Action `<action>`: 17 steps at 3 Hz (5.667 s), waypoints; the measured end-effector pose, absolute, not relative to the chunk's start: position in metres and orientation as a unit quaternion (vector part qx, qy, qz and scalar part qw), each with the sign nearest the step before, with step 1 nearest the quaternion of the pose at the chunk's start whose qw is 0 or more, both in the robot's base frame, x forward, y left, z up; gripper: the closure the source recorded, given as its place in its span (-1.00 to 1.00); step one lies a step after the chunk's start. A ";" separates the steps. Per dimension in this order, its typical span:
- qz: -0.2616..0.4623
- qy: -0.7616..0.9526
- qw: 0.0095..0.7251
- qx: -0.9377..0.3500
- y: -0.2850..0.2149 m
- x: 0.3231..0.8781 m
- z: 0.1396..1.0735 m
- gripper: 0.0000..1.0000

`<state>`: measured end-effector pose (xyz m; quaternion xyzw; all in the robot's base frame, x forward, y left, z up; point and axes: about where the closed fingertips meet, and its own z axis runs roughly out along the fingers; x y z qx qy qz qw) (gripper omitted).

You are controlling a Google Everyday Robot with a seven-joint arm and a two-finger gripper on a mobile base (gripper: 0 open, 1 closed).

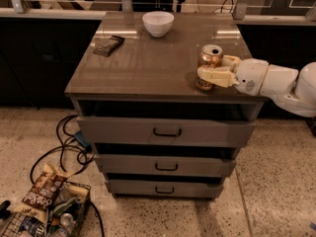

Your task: Place orange can into white bowl

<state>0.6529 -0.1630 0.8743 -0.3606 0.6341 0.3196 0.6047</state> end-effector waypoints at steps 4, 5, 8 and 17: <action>0.312 0.649 0.597 -0.354 -0.199 0.743 0.930 1.00; 0.325 0.670 0.569 -0.349 -0.184 0.782 0.928 1.00; 0.284 0.657 0.624 -0.313 -0.127 0.854 1.033 1.00; 0.193 0.722 0.629 -0.213 -0.044 0.976 0.953 1.00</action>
Offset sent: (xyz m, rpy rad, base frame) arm 0.0663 -0.0607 0.0700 0.0287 -0.0814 -0.0964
